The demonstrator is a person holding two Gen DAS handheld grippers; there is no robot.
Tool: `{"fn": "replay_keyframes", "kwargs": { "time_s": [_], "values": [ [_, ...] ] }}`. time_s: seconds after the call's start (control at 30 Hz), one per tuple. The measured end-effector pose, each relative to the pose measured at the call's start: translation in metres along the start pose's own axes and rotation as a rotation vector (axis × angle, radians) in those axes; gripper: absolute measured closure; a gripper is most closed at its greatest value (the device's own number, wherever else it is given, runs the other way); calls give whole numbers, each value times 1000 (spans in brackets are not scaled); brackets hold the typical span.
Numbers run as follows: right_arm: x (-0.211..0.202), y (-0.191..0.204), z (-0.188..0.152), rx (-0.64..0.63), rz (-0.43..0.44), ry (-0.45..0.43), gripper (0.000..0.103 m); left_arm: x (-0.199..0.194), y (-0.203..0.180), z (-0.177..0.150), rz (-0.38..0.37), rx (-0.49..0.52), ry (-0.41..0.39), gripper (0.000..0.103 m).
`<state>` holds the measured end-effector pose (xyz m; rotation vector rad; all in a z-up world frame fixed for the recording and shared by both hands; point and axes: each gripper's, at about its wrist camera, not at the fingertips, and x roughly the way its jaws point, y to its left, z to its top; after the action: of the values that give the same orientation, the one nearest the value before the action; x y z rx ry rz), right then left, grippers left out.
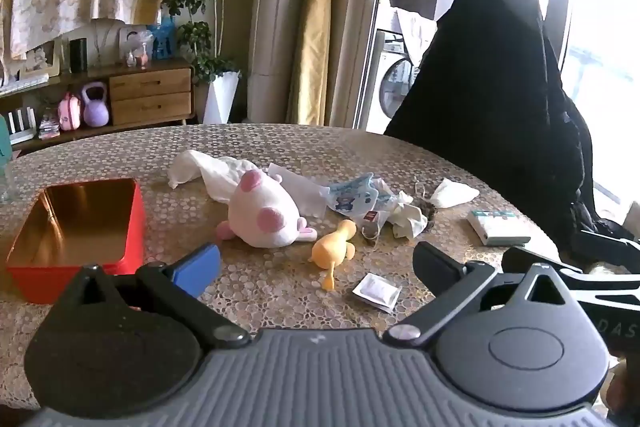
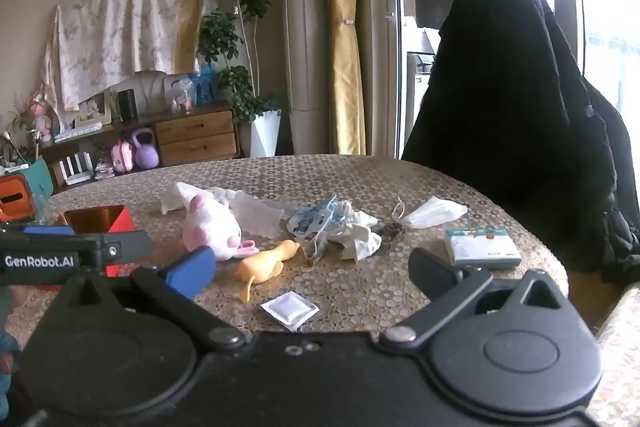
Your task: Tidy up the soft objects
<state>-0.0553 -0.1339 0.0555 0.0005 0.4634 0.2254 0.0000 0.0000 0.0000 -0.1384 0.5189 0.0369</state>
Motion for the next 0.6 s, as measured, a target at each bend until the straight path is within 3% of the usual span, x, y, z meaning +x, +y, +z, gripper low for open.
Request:
{"fn": "replay_keyframes", "kwargs": {
  "time_s": [0.6],
  "values": [
    [0, 2, 1, -6, 7, -8, 1, 1, 2, -1, -43, 8, -11, 0]
  ]
}}
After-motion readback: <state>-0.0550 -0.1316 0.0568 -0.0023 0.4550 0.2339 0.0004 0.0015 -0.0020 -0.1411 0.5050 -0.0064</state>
